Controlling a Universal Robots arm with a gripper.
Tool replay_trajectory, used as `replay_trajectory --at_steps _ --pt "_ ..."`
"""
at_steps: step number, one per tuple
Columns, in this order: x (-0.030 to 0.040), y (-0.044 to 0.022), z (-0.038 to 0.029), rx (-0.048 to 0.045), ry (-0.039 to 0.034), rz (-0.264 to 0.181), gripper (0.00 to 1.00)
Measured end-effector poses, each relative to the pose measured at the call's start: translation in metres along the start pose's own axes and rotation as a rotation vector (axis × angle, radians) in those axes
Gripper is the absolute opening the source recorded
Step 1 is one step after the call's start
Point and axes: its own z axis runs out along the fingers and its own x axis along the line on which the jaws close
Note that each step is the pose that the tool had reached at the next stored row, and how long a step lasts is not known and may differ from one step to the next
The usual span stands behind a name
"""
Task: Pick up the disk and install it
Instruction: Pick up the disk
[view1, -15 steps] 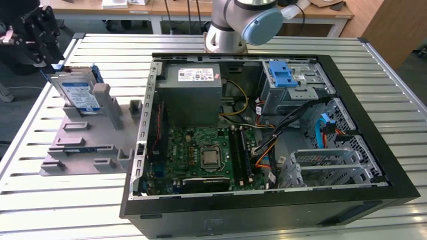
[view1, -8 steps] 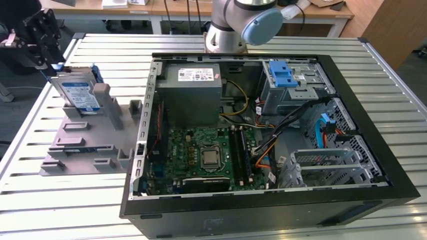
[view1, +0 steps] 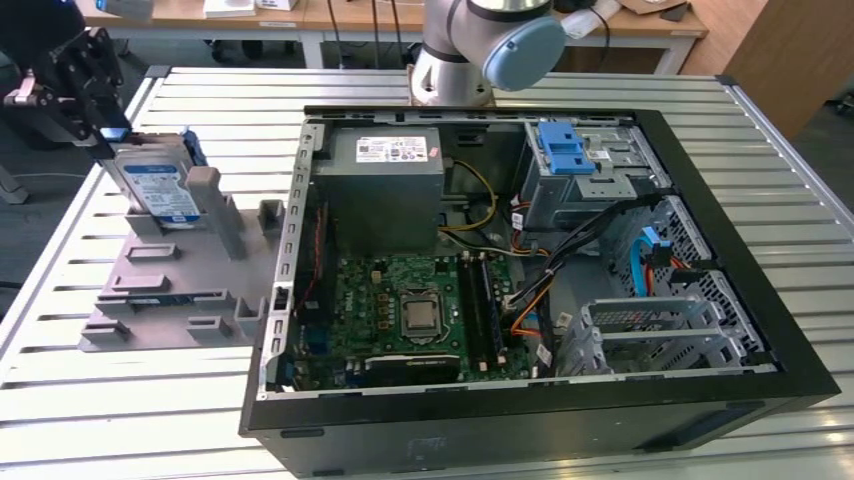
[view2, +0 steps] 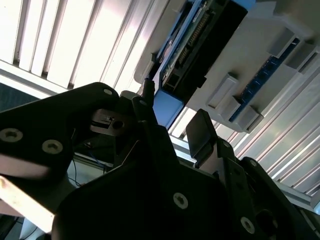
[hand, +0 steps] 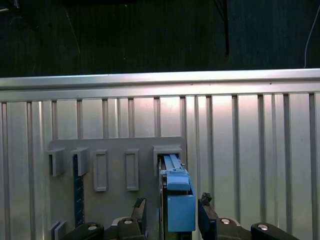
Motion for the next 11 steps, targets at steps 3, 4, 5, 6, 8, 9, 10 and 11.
replay_trajectory --at_steps 3,4,5,6,8,9,10,11 --pt "-0.0003 0.0007 0.0040 0.0001 0.0000 0.000 0.53" --pt "-0.0003 0.0010 0.0055 0.0000 0.0000 0.000 0.53" --pt "-0.0003 0.0012 0.0070 0.0000 0.0000 0.000 0.53" --pt "-0.0003 0.0013 0.0079 0.0000 0.0000 0.000 0.53" --pt "-0.0003 0.0013 0.0080 -0.0002 0.0001 0.000 0.53" --pt "-0.0003 0.0013 0.0081 -0.0002 0.0001 0.000 0.53" --pt "-0.0003 0.0013 0.0081 -0.0002 0.0001 0.000 0.53" --pt "-0.0003 0.0013 0.0082 -0.0001 0.0001 0.000 0.53"
